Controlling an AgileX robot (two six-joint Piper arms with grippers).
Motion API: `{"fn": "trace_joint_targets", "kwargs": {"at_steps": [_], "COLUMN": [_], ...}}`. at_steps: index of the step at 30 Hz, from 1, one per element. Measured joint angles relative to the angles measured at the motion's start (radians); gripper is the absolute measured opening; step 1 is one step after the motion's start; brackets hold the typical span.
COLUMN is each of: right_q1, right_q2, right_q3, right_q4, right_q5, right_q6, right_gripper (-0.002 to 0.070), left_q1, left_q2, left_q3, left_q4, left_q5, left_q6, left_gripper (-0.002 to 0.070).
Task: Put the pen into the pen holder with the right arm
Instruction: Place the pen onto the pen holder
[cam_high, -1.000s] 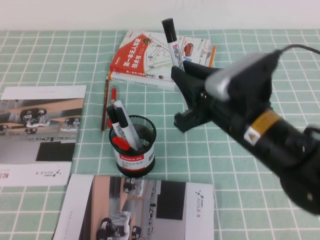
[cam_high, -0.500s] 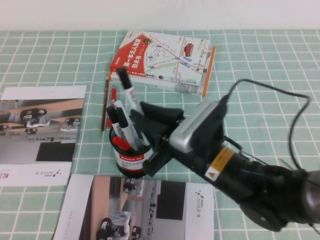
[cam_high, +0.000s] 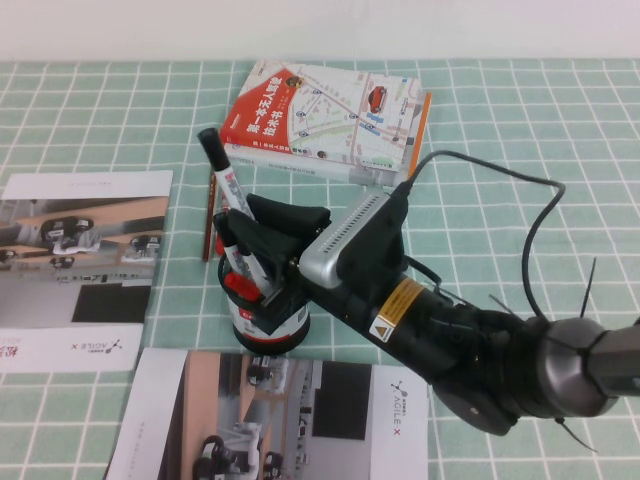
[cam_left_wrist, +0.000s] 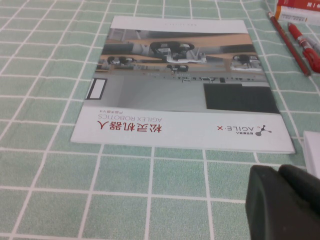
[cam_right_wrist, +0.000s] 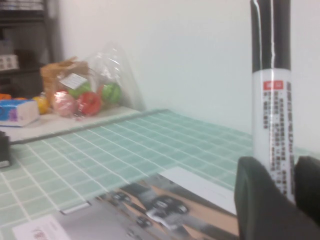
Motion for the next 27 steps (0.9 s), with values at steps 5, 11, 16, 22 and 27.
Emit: {"fn": "trace_joint_targets", "kwargs": {"at_steps": [5,11,16,22,27], "right_q1": [-0.004,-0.018,-0.018,-0.018,-0.018], "right_q2": [0.031,0.058,0.060,0.060,0.043], "right_q3": [-0.006,-0.014,-0.014,-0.014,0.001], "right_q4": [0.043,0.060,0.060,0.056,0.054], "right_q5": [0.000,0.000,0.000,0.000,0.000], "right_q6": [0.000,0.000,0.000,0.000,0.002], "right_gripper": [0.0110,0.0110,0.0111,0.0249,0.0339], "left_q1": [0.000,0.000,0.000,0.000,0.000], "left_q2": [0.000,0.000,0.000,0.000,0.000], "left_q3": [0.000,0.000,0.000,0.000,0.000], "left_q4": [0.000,0.000,0.000,0.000,0.000], "left_q5": [0.000,0.000,0.000,0.000,0.000], "left_q6": [0.000,0.000,0.000,0.000,0.000], "left_gripper": [-0.0004,-0.0004,-0.0004,-0.0004,-0.0004]}}
